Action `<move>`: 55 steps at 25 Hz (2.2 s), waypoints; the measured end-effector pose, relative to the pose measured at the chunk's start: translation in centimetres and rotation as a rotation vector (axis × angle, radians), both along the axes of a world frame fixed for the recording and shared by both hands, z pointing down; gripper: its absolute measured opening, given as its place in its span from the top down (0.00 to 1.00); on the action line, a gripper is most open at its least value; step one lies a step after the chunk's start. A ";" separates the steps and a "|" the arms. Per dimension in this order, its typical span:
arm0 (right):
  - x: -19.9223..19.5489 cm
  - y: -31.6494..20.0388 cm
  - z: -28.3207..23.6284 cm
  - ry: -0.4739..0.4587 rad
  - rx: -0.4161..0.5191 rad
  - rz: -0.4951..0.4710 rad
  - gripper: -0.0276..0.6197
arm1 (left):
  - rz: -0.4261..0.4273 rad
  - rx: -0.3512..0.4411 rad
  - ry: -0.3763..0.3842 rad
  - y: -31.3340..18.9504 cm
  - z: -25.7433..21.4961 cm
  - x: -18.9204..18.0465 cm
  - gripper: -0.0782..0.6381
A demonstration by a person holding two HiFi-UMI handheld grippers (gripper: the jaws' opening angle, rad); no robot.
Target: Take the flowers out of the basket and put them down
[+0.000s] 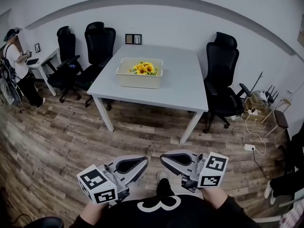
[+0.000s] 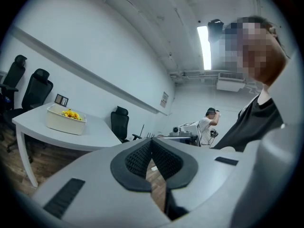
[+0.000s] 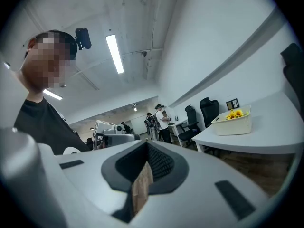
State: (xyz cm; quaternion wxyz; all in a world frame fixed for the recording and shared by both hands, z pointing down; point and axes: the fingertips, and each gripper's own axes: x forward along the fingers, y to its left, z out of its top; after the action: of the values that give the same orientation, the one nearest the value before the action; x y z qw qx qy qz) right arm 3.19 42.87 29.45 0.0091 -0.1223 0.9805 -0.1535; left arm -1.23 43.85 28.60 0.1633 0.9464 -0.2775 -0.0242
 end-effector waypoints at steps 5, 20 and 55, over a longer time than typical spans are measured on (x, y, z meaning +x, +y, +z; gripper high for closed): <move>0.8 -4.9 0.4 -0.020 -0.025 -0.021 0.95 | -0.041 -0.029 -0.009 -4.8 0.2 0.5 0.87; 4.1 -26.3 -0.1 -0.018 -0.057 -0.086 0.95 | -0.128 -0.116 0.007 -26.2 0.7 3.8 0.87; -2.2 -60.0 1.8 0.133 -0.076 0.210 0.94 | 0.018 -0.149 -0.035 -60.3 2.6 -6.4 0.87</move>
State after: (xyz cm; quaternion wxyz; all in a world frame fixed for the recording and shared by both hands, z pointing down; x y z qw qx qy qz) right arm 0.96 -17.11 31.26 -0.0446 -0.2345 0.9542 -0.1801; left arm -7.59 -16.43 31.15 0.2285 0.9344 -0.2728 0.0144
